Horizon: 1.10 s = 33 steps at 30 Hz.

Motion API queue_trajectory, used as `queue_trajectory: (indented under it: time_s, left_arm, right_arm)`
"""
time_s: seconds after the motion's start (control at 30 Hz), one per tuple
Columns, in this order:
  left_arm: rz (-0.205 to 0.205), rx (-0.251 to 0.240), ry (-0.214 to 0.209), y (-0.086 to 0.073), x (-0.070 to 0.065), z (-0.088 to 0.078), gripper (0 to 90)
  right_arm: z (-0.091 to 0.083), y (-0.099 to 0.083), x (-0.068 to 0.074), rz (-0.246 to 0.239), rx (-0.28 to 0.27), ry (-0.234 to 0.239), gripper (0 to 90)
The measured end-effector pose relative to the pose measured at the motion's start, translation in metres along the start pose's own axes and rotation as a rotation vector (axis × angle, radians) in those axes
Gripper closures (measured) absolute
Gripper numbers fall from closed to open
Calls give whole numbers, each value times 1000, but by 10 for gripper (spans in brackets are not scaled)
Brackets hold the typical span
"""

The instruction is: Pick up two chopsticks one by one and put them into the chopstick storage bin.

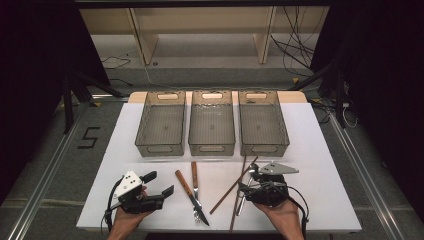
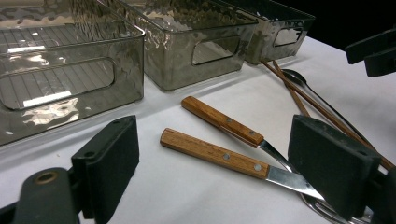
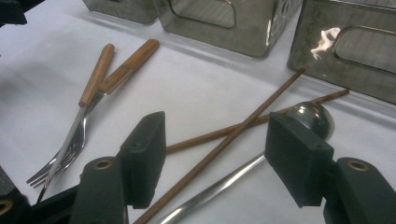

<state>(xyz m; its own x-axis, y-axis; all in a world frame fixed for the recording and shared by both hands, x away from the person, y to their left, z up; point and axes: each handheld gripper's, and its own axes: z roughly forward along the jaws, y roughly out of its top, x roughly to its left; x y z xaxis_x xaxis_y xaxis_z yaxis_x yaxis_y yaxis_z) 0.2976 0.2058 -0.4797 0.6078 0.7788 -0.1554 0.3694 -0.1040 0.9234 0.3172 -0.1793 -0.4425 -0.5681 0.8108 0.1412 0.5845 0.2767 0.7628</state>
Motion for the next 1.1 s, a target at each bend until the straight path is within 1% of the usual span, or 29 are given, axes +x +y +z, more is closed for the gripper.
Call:
queue_trajectory:
  time_s: [0.1, 0.13, 0.2, 0.23, 0.3, 0.33, 0.43, 0.5, 0.57, 0.6, 0.67, 0.7, 0.77, 0.9, 0.97, 1.1]
  left_arm:
    - [-11, 3, 11, 0, -1, 1, 163]
    - [-22, 20, 21, 2, -3, 2, 163]
    - [-27, 29, 14, 3, -7, 3, 165]
    - [-27, 29, 14, 3, -7, 3, 165]
    - [-24, 41, 2, 5, -12, 5, 165]
    - [-8, 55, -5, 5, -17, 8, 165]
    - [-7, 57, -3, 4, -18, 9, 164]
    - [-10, 54, 0, 4, -17, 8, 164]
    - [-20, 49, 4, 4, -15, 8, 164]
    - [-18, 53, 4, 4, -14, 7, 164]
    - [-25, 47, 5, 4, -14, 7, 164]
    - [-25, 47, 5, 4, -14, 7, 164]
    - [-25, 46, 3, 4, -14, 7, 164]
    - [-18, 48, 2, 4, -14, 6, 164]
    - [-18, 48, 2, 4, -14, 6, 164]
    - [-17, 48, 2, 4, -14, 6, 164]
  right_arm:
    - [1, 1, 1, -10, -2, 3, 390]
    - [2, 2, 1, -8, -2, 2, 389]
    - [1, 2, 1, -7, -3, 3, 389]
    - [1, 2, 0, -8, -7, 3, 389]
    - [2, 3, 0, -6, -5, 7, 396]
    - [2, 4, 1, -3, 1, 9, 400]
    - [6, 7, 5, -13, 21, 7, 426]
    - [11, 9, 8, -26, 46, -4, 441]
    - [17, 10, 10, -24, 71, -15, 455]
    - [21, 10, 12, -21, 83, -25, 460]
    - [27, 10, 14, -21, 107, -65, 475]
    - [27, 10, 14, -21, 107, -65, 475]
    - [34, 8, 14, 8, 134, -73, 502]
    - [41, 4, 12, 37, 167, -92, 524]
    - [43, 4, 11, 35, 171, -103, 539]
    - [47, 4, 10, 55, 186, -114, 556]
